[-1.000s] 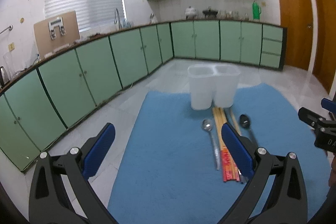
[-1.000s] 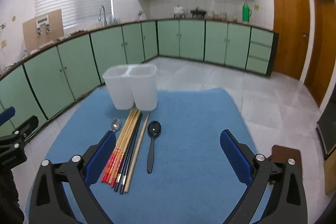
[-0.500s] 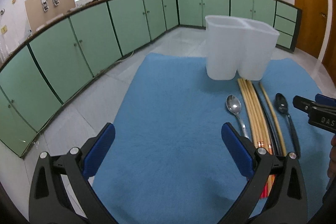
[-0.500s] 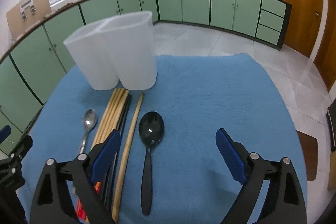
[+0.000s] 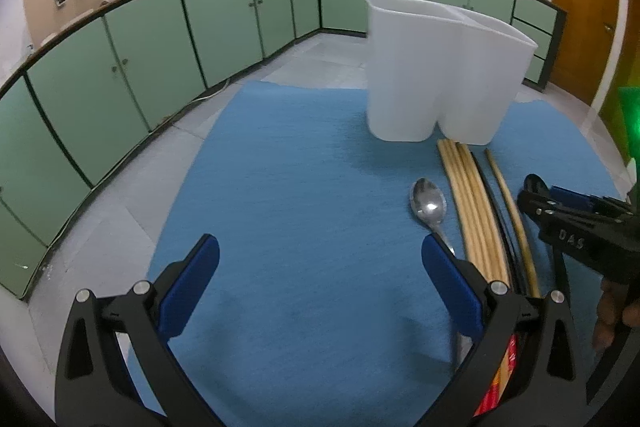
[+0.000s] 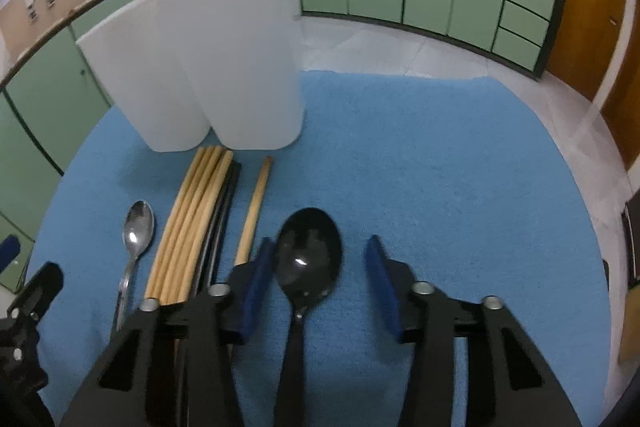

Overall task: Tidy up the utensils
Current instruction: 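Lower the right tool onto the black plastic spoon and close it, then grasp the steel spoon with the left tool while the right tool holds the black spoon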

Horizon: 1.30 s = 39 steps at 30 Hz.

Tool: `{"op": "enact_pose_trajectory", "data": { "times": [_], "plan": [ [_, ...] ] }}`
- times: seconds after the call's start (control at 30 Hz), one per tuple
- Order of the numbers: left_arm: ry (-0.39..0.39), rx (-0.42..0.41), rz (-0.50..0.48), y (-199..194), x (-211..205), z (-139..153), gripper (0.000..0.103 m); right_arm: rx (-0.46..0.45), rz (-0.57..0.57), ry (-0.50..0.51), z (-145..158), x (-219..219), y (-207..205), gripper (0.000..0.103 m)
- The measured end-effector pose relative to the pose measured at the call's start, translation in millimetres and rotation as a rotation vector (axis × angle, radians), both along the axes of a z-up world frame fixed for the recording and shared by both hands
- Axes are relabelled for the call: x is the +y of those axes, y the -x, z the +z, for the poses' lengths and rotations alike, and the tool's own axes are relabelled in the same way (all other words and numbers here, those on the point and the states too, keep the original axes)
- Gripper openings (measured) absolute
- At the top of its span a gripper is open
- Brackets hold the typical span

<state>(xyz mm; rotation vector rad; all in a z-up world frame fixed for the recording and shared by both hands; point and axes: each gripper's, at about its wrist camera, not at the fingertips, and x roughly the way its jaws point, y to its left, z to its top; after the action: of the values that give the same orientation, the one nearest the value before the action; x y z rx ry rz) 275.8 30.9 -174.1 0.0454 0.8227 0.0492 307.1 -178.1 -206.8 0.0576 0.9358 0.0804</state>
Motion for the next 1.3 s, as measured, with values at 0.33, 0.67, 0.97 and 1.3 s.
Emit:
{"op": "enact_pose_trajectory", "data": {
  "times": [0.33,0.67,0.97,1.3],
  "plan": [
    [0.008,0.031,-0.053,-41.2,-42.1,-7.8,0.098,0.000,0.001,-0.040,0.5,-20.2,0.0,0.034],
    [0.002,0.105,0.003,-74.6,-49.8,-27.7,0.098,-0.016,0.008,-0.063,-0.9,-20.6,1.7,0.034],
    [0.029,0.143,0.018,-95.6,-48.3,-30.1,0.098,-0.010,0.024,-0.053,-1.3,-19.0,4.2,0.034],
    [0.051,0.141,0.012,-88.3,-41.0,-27.8,0.074,0.065,0.057,-0.047,5.4,-23.3,-12.1,0.035]
  ]
}}
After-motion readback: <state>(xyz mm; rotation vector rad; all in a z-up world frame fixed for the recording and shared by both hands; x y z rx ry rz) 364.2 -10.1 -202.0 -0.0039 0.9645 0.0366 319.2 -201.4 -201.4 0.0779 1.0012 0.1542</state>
